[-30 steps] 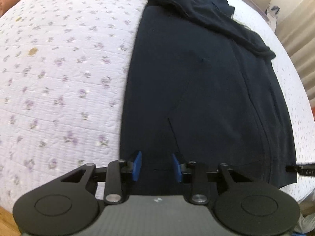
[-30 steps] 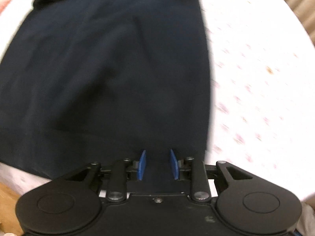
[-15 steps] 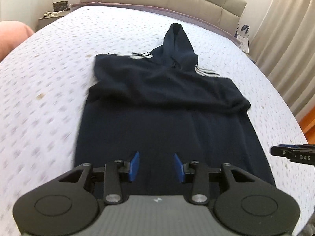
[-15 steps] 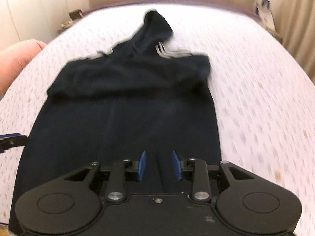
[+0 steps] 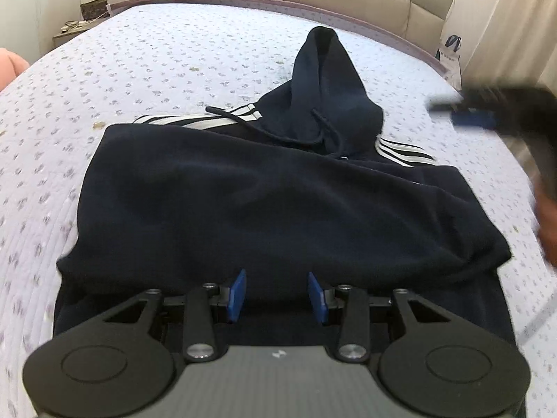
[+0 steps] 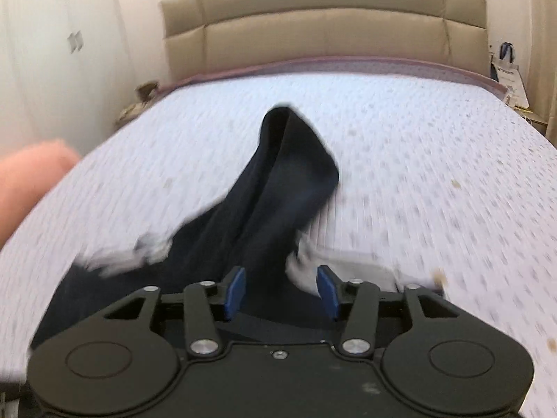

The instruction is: Fold large clothes

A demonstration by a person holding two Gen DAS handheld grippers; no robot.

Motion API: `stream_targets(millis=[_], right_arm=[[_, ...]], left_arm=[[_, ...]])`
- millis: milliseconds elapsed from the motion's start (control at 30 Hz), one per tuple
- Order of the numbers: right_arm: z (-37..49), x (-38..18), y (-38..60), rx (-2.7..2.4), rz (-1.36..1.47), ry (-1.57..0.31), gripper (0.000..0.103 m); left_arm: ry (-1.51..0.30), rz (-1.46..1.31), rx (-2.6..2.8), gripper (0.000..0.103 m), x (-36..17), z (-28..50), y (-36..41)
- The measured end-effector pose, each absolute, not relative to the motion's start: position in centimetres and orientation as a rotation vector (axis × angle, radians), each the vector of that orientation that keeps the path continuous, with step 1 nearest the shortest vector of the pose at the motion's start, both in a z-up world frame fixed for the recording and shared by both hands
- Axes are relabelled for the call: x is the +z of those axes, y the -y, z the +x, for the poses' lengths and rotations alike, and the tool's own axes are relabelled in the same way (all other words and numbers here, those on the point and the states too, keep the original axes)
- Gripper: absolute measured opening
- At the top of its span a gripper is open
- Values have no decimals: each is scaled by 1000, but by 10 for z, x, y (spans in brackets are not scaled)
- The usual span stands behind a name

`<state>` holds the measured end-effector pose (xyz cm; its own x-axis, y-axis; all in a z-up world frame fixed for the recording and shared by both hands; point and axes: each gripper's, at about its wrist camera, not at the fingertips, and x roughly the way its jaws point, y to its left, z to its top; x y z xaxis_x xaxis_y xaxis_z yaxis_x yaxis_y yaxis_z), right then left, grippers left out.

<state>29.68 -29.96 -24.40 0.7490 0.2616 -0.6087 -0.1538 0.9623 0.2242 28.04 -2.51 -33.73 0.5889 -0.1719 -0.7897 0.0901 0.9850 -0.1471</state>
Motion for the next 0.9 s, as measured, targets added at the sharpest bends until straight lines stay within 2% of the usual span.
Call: stream_targets(millis=[67,233,533,600,633,700,900], right_arm=[[342,-243,295,203,181,-642,67],[452,-240,273,172,156,-568,68],[588,-278,229,75,99,-643,72],[609,-291,220,20,41,-696,34],[615,-295,220,30,38,-715,8],[615,-288,223,31,76,-692,8],[515,-220,243,148,165,-474,8]], left_arm=[[-937,-86,-154,42,-345,291,21],[-950,-132,-178,42,-358,309,11],[-897,-134,-196,42,-349,312,3],[-875,-157,-172,42,-344,312,-5],[-864,-168,-153,42,-341,311,-9],[-835,-186,-106,41,-334,311,-18],[-749,-216,-6,41,-308,305,-42]])
